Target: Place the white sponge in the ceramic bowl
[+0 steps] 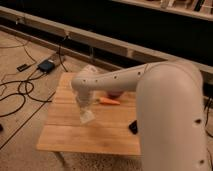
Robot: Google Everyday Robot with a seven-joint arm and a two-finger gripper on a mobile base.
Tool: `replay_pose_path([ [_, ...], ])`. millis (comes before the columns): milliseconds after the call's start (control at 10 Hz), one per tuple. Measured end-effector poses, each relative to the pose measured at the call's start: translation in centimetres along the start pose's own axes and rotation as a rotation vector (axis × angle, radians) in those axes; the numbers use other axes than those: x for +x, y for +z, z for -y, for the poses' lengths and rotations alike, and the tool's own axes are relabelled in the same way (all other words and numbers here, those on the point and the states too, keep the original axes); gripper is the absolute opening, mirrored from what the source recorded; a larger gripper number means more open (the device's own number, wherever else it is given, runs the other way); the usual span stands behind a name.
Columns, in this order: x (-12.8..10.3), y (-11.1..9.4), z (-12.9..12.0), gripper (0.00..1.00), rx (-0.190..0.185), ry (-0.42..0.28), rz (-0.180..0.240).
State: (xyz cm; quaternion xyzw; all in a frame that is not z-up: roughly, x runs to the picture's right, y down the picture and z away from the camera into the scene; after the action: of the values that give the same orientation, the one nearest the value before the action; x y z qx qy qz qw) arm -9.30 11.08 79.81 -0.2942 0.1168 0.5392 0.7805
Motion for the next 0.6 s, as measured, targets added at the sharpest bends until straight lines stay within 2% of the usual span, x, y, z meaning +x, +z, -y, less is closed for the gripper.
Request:
replay_pose_path([
  [400, 2.0, -4.9, 7.8, 0.0, 0.039, 0.222, 0.094],
  [600, 2.8, -6.4, 11.1, 0.0, 0.072, 0.298, 0.122],
])
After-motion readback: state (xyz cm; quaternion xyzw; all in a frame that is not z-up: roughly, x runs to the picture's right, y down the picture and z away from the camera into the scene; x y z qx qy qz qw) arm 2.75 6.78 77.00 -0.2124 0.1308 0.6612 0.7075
